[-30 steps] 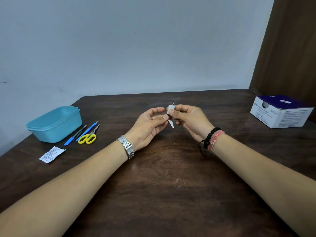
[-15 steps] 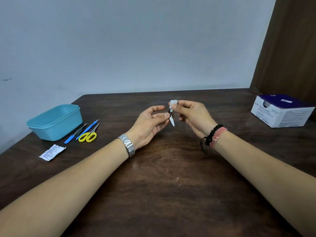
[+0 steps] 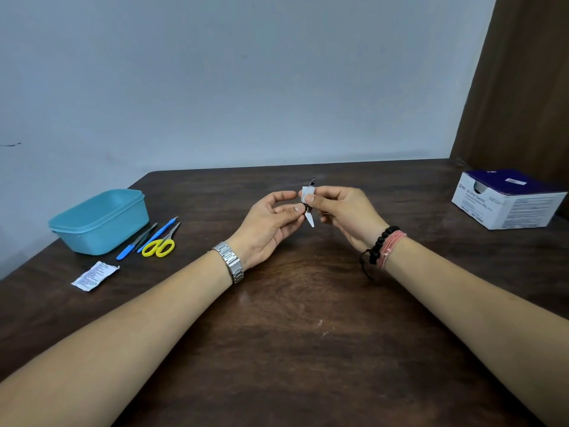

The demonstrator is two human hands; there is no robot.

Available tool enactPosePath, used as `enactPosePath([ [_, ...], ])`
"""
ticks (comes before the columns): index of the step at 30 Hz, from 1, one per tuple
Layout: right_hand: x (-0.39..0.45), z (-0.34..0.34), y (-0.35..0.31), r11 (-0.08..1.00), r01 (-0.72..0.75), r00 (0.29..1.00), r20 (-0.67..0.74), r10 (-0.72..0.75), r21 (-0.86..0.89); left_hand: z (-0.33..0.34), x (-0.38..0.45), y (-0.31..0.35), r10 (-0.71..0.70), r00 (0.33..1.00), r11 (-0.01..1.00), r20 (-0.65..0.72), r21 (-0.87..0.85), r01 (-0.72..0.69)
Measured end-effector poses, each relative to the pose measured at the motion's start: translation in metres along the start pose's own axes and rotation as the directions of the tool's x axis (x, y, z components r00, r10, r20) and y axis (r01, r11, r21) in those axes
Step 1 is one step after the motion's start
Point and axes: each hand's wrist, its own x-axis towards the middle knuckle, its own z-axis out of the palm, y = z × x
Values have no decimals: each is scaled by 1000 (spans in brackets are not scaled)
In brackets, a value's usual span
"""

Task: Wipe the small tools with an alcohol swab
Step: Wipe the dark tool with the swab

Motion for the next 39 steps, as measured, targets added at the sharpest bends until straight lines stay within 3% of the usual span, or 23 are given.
enactPosePath([
  [4,1,-2,-4,998,46,999,-31,-44,51,0,0,1,11,1000,1000,1,1,-11],
  [8,-1,-1,1,998,-9,1000,13,10,-57,-1,0,0,19,1000,1000,-9,7,-19],
  [13,-2,0,-9,995,94,993,-75,-91,40,-1,1,0,4,1000,1000,0,11,-4],
  [18,-4,2,0,998,13,1000,-19,-15,-67,-1,0,-1,9,1000,1000,-9,16,-9],
  [23,-2,-1,-10,996,86,993,-79,-85,18,0,0,0,-6,1000,1000,-3,12,6],
  [28,-5,2,-1,996,-3,1000,-1,2,-85,0,0,-1,12,1000,1000,-5,15,-12],
  [33,-5,1,-12,996,92,993,-71,-92,5,0,0,-1,12,1000,1000,4,18,-12],
  [39,-8,3,-8,999,25,999,-36,-26,-44,0,0,-2,11,1000,1000,1,29,-11],
])
